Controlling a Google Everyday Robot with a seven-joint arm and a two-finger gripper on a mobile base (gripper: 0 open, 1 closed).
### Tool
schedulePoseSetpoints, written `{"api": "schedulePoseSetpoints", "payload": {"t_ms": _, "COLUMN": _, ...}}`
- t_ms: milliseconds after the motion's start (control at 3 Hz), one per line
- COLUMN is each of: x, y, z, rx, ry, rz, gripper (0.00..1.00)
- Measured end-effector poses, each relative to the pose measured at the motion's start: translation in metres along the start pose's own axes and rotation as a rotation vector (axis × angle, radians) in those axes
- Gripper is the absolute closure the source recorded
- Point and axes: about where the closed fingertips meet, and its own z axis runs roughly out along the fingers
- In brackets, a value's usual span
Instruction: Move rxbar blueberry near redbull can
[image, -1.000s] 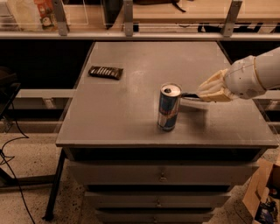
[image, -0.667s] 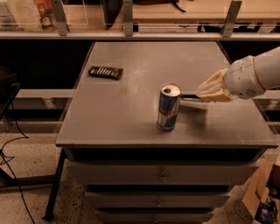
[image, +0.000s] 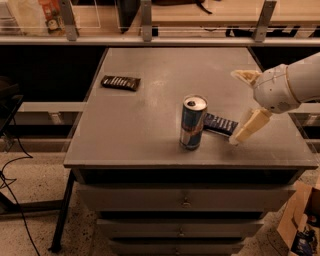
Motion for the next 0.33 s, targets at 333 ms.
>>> {"api": "schedulePoseSetpoints", "payload": {"t_ms": 333, "x": 0.0, "y": 0.0, "z": 0.0001, "rx": 0.0, "ry": 0.0, "rz": 0.0, "gripper": 0.0}}
